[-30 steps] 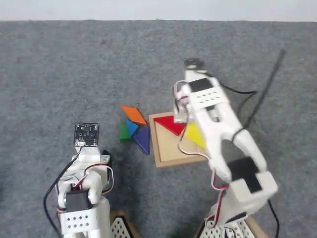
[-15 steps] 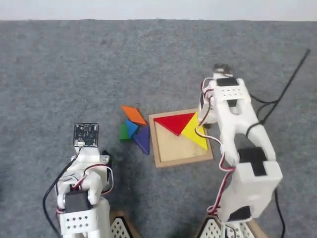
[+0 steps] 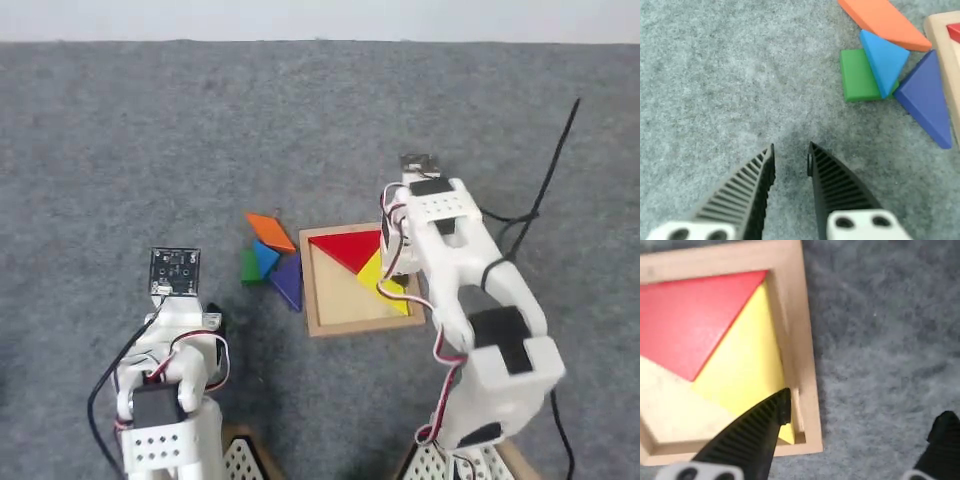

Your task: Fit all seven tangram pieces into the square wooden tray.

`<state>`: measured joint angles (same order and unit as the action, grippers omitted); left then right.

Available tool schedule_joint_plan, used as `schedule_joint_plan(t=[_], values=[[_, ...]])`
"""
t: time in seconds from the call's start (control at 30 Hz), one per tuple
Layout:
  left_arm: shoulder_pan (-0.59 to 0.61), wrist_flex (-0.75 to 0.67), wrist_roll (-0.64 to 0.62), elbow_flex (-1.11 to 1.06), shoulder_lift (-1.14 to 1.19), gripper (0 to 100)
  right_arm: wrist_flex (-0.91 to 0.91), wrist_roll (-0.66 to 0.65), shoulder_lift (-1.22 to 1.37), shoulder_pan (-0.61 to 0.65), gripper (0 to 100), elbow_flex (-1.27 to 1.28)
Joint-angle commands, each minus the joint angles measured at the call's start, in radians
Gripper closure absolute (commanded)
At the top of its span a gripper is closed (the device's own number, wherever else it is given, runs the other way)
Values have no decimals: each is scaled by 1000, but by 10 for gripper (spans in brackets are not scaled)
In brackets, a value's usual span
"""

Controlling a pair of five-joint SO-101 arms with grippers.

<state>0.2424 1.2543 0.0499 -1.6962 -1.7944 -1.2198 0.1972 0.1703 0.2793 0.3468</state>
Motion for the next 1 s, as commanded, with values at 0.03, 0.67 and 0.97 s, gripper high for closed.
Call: schedule_joint_plan(t=[0.03, 0.67, 0.97], values=[[3, 6, -11, 12, -23, 900, 12, -9, -166, -12, 568, 6], [3, 6, -11, 12, -23, 900, 48, -91, -5, 206, 568, 63], [3, 6, -11, 12, -23, 900, 156, -189, 21, 88, 568, 52]])
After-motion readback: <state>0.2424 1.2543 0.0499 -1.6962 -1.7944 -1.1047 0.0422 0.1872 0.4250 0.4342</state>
